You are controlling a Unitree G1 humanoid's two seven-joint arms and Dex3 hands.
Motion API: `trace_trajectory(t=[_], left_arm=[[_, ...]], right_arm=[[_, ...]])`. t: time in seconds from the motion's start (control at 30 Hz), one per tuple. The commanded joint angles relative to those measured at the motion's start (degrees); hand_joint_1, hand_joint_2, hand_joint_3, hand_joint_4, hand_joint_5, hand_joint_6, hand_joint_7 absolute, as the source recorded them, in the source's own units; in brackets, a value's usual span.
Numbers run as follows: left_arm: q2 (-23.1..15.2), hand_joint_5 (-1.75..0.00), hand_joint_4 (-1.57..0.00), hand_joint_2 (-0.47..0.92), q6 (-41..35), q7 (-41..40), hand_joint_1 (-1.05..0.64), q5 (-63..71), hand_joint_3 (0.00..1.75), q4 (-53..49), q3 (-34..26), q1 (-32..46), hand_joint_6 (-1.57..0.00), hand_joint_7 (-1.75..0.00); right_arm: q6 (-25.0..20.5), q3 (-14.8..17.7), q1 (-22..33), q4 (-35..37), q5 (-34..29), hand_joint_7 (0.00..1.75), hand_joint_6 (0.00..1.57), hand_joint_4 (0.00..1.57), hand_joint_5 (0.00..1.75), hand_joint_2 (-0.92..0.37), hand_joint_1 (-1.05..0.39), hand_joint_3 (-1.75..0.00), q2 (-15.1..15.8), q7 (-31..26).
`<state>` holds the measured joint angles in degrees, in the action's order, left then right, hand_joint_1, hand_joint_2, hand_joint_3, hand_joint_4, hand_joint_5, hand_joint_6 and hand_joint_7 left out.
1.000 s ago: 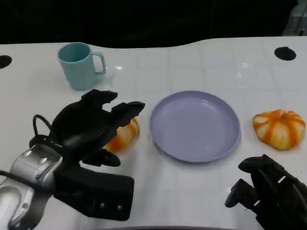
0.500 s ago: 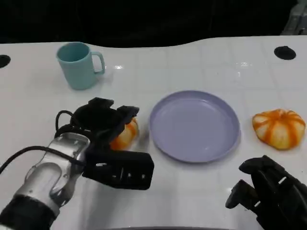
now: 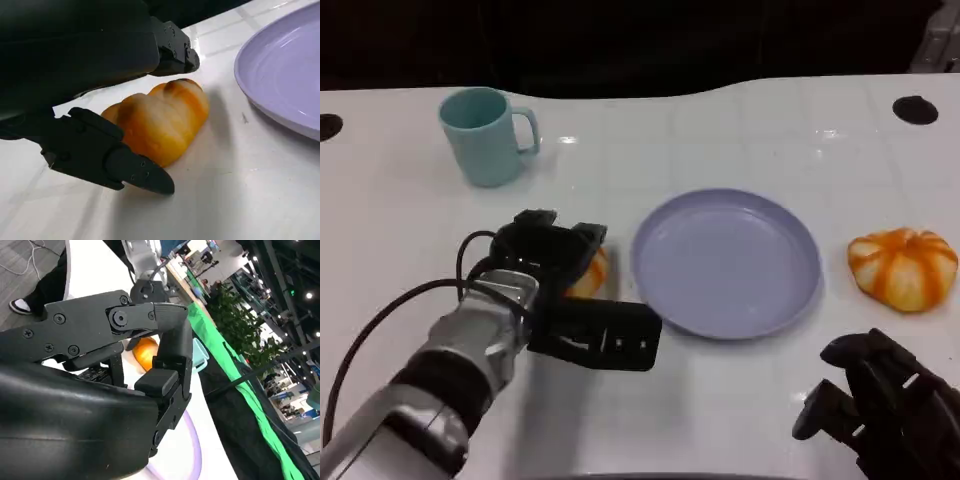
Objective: Grasp the bread from the table and place it into the plate.
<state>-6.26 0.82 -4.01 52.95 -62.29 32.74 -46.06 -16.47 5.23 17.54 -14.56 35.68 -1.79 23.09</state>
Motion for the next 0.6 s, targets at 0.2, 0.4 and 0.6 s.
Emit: trace_trajectory(t=[0.2, 0.4, 0.6], left_arm=[[1.51, 0.00, 0.00, 0.74, 1.07, -2.17, -0.40, -3.32, 0.01, -9.75, 1.82, -4.63, -0.09, 0.00], [0.98, -0.08, -0.19, 0.77, 3.30, 4.76, -0.31, -6.95, 0.01, -11.79, 1.11, -6.27, -0.25, -0.04], [0.76, -0.09, -0.37, 0.80, 4.01, 5.88, -0.22, -9.78, 0.01, -12.34, 0.39, -6.50, -0.41, -0.03]], right_arm=[[0.54, 0.42, 0.44, -0.82, 0.36, 1.11, 0.62, 0.61, 1.57, -0.92, -0.55, -0.26, 0.76, 0.46], [0.55, 0.34, 0.65, -1.17, 0.33, 1.11, 0.62, 0.60, 1.57, -0.92, -0.55, -0.26, 0.66, 0.35], [0.26, 0.55, 0.76, -1.28, 0.92, 1.08, 0.63, 0.60, 1.56, -0.92, -0.54, -0.24, 0.63, 0.54]])
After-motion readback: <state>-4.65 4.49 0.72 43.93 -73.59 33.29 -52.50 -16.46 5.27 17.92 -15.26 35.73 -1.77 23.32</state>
